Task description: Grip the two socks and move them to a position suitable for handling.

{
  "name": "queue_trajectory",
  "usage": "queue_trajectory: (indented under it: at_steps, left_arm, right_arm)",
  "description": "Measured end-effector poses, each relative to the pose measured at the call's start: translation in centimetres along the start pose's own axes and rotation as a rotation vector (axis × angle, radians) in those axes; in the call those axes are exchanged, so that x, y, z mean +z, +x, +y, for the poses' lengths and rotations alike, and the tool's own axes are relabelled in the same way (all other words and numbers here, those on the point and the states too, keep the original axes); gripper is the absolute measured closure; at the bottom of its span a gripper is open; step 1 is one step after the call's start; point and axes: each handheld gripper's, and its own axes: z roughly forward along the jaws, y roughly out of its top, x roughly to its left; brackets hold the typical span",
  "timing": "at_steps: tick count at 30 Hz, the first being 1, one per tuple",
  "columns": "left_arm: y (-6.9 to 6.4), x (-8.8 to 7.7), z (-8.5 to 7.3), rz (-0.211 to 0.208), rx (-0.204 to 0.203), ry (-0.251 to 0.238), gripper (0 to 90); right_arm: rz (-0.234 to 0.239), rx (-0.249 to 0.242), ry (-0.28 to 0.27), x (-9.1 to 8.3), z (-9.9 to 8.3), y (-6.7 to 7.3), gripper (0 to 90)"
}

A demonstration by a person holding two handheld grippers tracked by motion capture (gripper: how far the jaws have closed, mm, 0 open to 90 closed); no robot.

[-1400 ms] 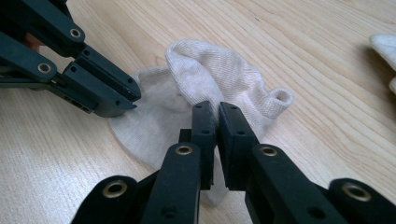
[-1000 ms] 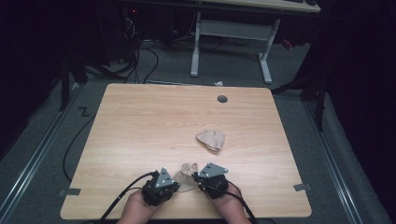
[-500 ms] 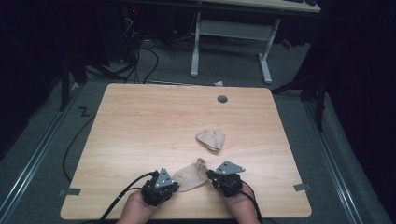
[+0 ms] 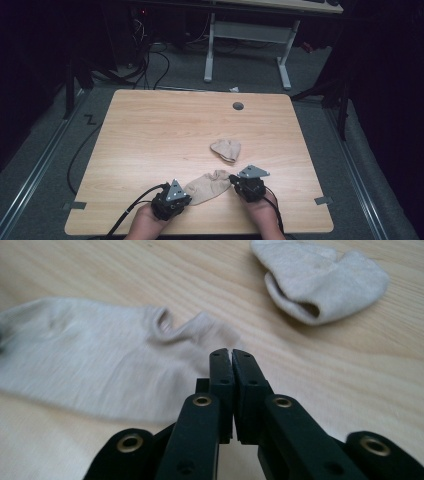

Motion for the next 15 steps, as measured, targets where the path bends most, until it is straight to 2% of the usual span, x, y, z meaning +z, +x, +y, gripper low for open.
queue_trajectory:
  at_steps: [1, 3, 5, 6, 11, 15]
  left_arm:
    - [0.0, 0.0, 0.0, 0.0, 0.0, 0.0, 83.9]
    - [0.0, 0.0, -0.1, -0.001, 0.002, -0.003, 83.6]
    - [0.1, 0.0, -0.1, -0.001, 0.0, -0.003, 83.4]
    - [0.2, -0.1, -0.1, 0.0, -0.004, -0.002, 83.4]
    - [0.7, -0.3, -0.2, 0.017, -0.008, 0.004, 82.6]
    - [1.1, -0.6, -0.4, 0.028, -0.018, 0.01, 82.0]
  right_arm:
    - [0.0, 0.0, 0.0, 0.0, 0.0, 0.0, 88.6]
    - [0.003, 0.006, 0.027, 1.5, 0.8, -0.3, 88.9]
    - [0.008, 0.008, 0.048, 1.9, 0.8, -0.4, 89.2]
    - [0.006, -0.005, 0.068, 2.4, 0.7, -0.2, 89.6]
    - [0.01, -0.032, 0.075, 1.8, 0.3, 0.2, 89.5]
    - [0.039, -0.048, 0.077, 0.8, -0.7, 0.8, 89.0]
